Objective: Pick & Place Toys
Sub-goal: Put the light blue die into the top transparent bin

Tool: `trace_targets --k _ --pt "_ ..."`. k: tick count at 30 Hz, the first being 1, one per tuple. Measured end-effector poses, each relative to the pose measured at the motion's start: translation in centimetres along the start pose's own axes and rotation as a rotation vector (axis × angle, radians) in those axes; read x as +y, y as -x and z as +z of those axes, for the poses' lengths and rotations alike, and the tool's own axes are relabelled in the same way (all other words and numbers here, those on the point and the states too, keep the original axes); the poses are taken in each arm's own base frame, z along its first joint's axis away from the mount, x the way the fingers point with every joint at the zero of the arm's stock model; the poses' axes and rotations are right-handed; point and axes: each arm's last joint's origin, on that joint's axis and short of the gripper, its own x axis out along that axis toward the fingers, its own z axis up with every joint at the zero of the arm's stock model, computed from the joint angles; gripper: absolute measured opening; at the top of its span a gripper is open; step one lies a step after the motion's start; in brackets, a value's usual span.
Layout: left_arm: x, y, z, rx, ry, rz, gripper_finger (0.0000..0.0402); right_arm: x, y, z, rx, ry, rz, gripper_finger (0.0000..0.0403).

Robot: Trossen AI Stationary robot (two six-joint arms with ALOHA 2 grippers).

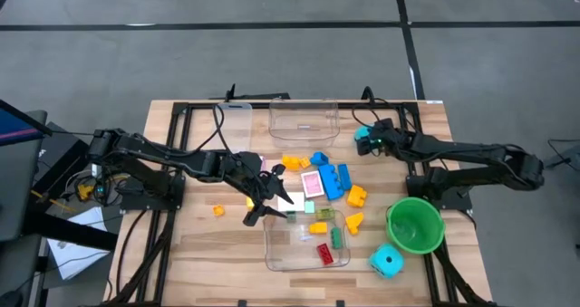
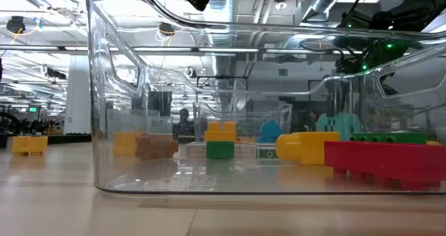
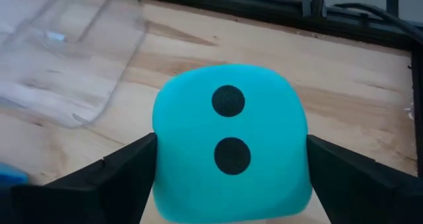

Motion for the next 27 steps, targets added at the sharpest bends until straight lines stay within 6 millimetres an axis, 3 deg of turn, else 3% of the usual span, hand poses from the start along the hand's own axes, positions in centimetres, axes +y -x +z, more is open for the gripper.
trace_targets --k 4,12,16,22,27 --pt "0.0 0.0 0.0 -0.001 0.0 0.0 0.0191 0.2 1.3 0.8 -0.045 -0.016 0.051 0.0345" --pt "0.0 0.0 0.0 -0.003 -0.001 0.0 0.0191 1.7 5.8 3.1 -0.216 -0.04 0.289 0.0351" --pt "0.0 0.0 0.0 -0.004 -0.001 0.0 0.0191 2.8 6.9 3.8 -0.264 -0.026 0.398 0.0353" --pt "0.0 0.0 0.0 -0.004 -0.007 0.0 0.0191 4.9 6.5 5.6 -0.334 -0.035 0.477 0.0354" --pt "0.0 0.0 0.1 -0.006 -0.008 0.001 0.0191 7.3 4.3 7.7 -0.347 -0.035 0.495 0.0354"
